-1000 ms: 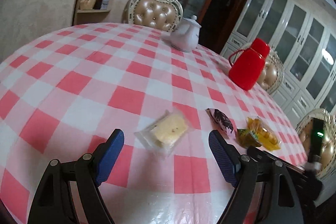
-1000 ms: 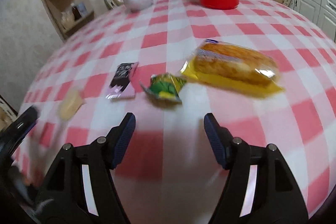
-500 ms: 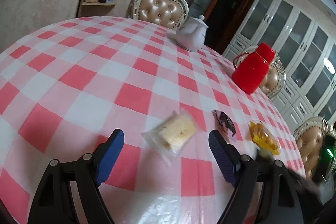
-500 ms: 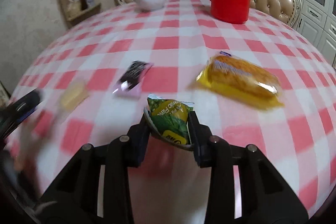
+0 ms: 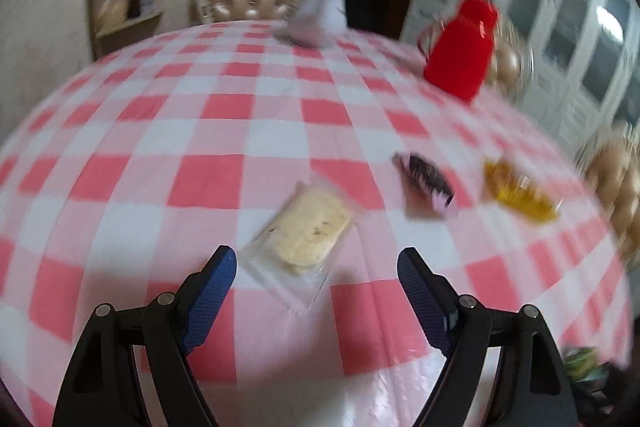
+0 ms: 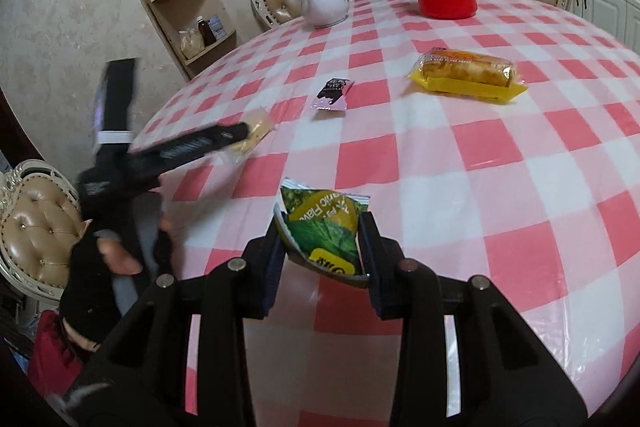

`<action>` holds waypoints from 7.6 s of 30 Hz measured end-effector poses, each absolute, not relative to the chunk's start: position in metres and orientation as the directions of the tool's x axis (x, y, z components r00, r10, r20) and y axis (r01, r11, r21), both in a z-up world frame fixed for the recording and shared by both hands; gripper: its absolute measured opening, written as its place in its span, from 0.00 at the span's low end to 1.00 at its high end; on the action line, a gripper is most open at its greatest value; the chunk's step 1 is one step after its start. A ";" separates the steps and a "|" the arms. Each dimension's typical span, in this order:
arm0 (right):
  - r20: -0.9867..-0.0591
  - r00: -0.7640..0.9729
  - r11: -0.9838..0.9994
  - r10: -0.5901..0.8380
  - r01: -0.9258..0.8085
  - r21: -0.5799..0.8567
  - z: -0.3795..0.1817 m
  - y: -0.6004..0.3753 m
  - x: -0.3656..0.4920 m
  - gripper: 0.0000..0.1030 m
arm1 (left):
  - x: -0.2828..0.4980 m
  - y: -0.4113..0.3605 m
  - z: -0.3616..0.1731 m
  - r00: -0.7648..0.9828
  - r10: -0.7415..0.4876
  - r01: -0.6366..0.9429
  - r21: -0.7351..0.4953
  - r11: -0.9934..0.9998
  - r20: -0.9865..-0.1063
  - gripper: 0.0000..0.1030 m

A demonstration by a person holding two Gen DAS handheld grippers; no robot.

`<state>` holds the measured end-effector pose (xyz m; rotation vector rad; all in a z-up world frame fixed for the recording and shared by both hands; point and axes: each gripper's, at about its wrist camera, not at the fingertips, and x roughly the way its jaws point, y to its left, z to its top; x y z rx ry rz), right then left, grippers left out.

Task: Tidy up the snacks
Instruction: 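Grasp the clear-wrapped yellow cake with the left tool while the right tool grasps the green snack pack, then carry both packs over the white box and open both tools to release them, then move both tools back over the remaining snacks on the table, then grasp the pink-black chocolate bar with the left tool while the right tool grasps the yellow bread pack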

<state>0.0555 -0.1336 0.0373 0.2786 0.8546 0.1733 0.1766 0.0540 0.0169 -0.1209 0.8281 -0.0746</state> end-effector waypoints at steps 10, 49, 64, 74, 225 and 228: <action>-0.720 0.649 0.950 0.246 -0.015 0.311 0.039 -0.140 0.056 0.39 | 0.208 0.054 0.005 0.613 -0.116 0.083 -0.082 0.993 -0.782 0.58; -0.668 0.649 0.913 0.363 -0.105 0.394 0.033 -0.112 0.040 0.39 | 0.030 0.064 0.029 0.737 -0.071 -0.022 -0.128 0.991 -0.672 0.36; -0.654 0.607 0.888 0.452 -0.239 0.392 0.034 -0.056 0.014 0.39 | -0.023 0.096 0.036 0.777 -0.060 -0.106 -0.225 0.969 -0.627 0.36; -0.620 0.549 0.829 0.560 -0.363 0.426 0.037 -0.013 -0.002 0.39 | -0.080 0.134 0.042 0.776 0.026 -0.186 -0.190 0.964 -0.631 0.36; -0.859 0.501 0.978 0.105 -0.208 -0.002 -0.006 -0.203 0.196 0.75 | 0.129 0.017 0.011 0.665 -0.364 0.054 -0.445 0.894 -0.652 0.22; -0.843 0.530 0.994 0.095 -0.101 0.049 0.002 -0.206 0.184 0.49 | 0.130 0.017 0.010 0.658 -0.372 0.060 -0.447 0.893 -0.655 0.22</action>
